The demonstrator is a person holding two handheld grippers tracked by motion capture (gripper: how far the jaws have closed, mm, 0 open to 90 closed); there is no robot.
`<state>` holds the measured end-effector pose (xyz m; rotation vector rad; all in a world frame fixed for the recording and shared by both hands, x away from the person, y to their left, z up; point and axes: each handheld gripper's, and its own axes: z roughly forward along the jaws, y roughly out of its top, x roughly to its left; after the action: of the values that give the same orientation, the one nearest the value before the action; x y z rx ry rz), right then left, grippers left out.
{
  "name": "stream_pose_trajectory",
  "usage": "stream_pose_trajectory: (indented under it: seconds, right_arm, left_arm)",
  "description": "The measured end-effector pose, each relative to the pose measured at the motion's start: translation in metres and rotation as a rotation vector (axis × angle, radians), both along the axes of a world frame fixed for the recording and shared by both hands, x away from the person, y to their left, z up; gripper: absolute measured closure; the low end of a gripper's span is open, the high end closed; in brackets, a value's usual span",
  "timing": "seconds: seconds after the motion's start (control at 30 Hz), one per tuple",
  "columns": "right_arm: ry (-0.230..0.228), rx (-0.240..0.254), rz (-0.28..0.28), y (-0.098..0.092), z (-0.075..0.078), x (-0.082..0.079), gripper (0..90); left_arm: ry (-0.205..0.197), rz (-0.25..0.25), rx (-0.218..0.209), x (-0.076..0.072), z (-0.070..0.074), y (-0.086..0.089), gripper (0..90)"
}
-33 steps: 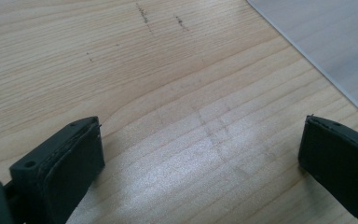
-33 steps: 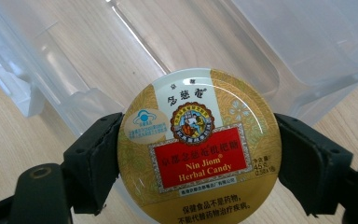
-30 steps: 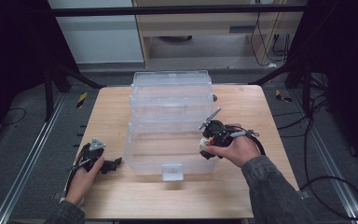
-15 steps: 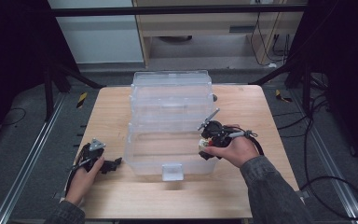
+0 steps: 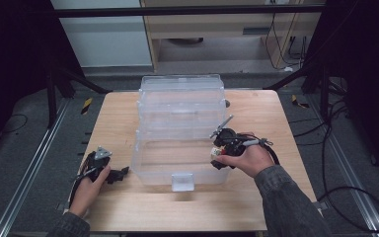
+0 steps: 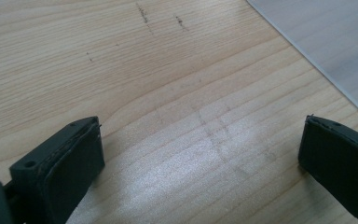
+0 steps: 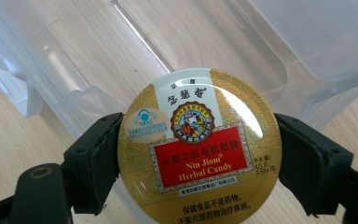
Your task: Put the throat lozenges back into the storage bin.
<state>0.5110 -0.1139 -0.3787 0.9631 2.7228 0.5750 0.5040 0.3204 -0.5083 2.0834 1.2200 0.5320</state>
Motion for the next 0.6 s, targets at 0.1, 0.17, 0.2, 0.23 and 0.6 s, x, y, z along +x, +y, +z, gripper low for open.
stream_pose_trajectory:
  seconds: [0.1,0.17,0.2,0.23,0.6]
  right_arm:
    - [0.003,0.0,-0.002,0.001,0.0,0.001,20.7]
    - [0.005,0.005,-0.003,0.001,-0.001,0.001,20.5]
    - [0.009,0.01,-0.005,0.001,-0.001,0.002,20.3]
    - [0.01,0.013,-0.008,0.001,0.0,0.002,18.7]
    - [-0.01,0.05,-0.034,-0.009,0.015,-0.002,22.5]
  left_arm:
    - [0.0,0.0,0.0,0.0,0.0,0.0,0.0]
    - [0.0,-0.001,0.0,0.0,0.0,0.0,0.0]
    - [0.0,-0.002,0.0,0.0,0.0,0.0,0.0]
    - [0.0,-0.002,0.0,0.0,0.0,0.0,0.0]
    - [0.0,-0.005,0.0,0.0,0.0,0.0,0.0]
